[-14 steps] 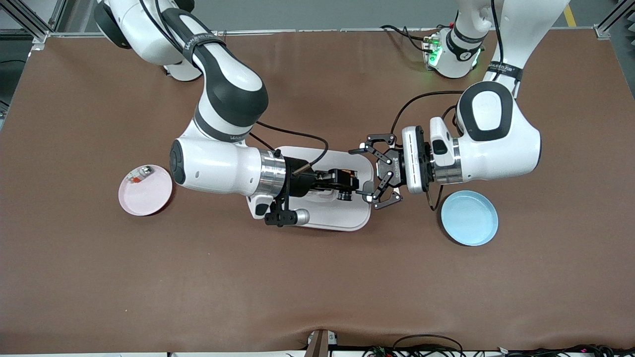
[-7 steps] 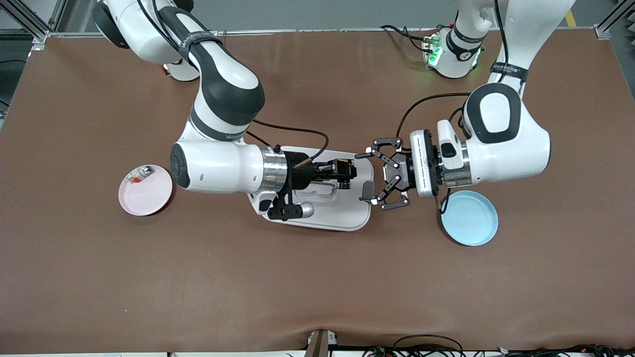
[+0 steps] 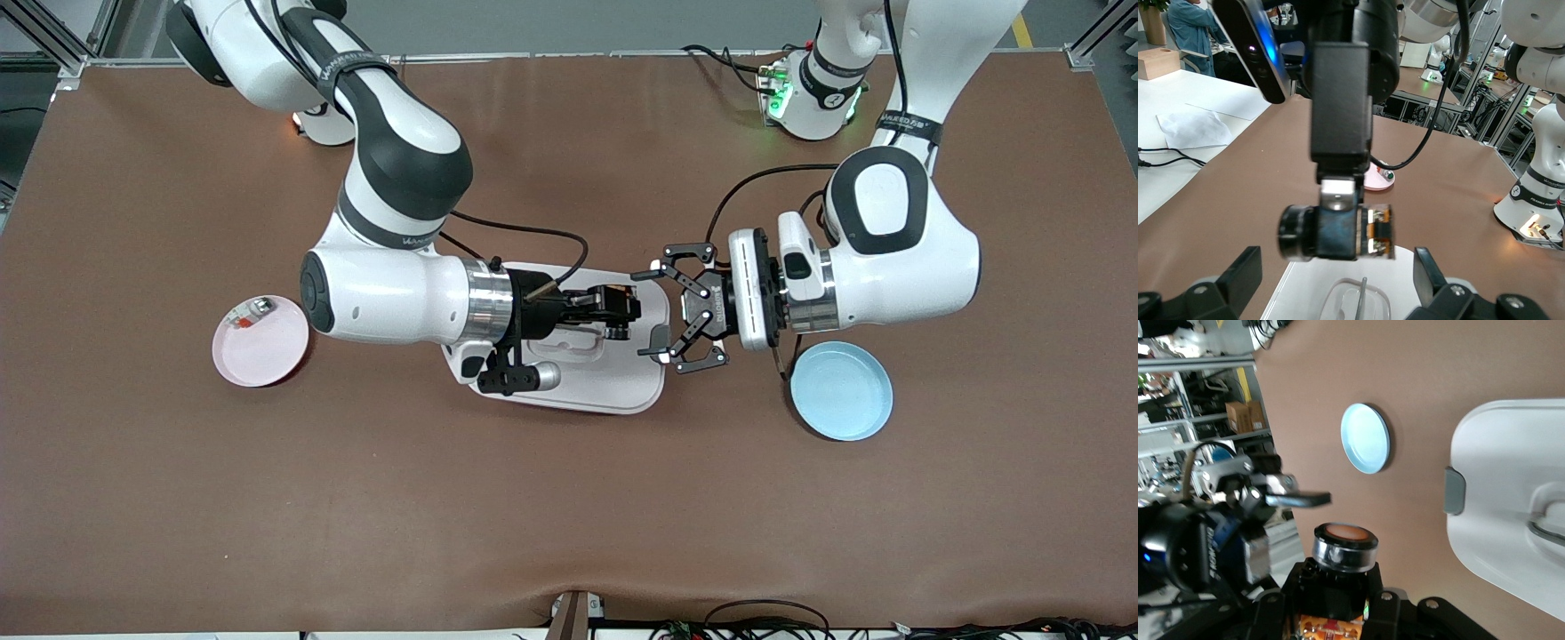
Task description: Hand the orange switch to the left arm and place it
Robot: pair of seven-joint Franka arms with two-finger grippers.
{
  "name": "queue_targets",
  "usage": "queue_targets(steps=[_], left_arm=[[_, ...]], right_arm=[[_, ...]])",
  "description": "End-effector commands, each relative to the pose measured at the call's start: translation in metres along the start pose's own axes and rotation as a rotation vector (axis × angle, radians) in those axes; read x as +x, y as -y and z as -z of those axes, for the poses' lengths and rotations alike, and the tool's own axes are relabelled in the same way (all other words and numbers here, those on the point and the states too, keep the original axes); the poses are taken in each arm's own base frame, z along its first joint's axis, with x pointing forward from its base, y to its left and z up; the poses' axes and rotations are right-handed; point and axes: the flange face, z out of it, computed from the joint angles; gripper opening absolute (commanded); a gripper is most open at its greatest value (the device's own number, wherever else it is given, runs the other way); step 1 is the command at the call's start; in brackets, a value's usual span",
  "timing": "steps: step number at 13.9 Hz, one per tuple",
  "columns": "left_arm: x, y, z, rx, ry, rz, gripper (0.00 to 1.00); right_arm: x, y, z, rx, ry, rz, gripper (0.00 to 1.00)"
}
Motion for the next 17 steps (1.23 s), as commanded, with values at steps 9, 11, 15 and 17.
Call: queue_targets(steps=[9,11,15,17], left_arm=[[0.008,-0.005,0.000,0.005,-0.004,0.010,1.00],[0.008,-0.005,0.000,0.005,-0.004,0.021,1.00],[0.015,-0.005,0.001,0.008,-0.009,0.017,1.00],[0.014,-0.005,0.002,0.009,-0.010,0.027,1.00]], right_arm=[[-0.005,0.010,-0.008,0.028,-0.013,-0.013,0.00],[-0.009,0.012,-0.018,0.028,-0.009,-0.008,0.00],[-0.009,0.014,-0.023,0.037,-0.028,-0.007,0.00],[-0.010,0.014,-0.024,0.037,-0.027,-0.006,0.00]])
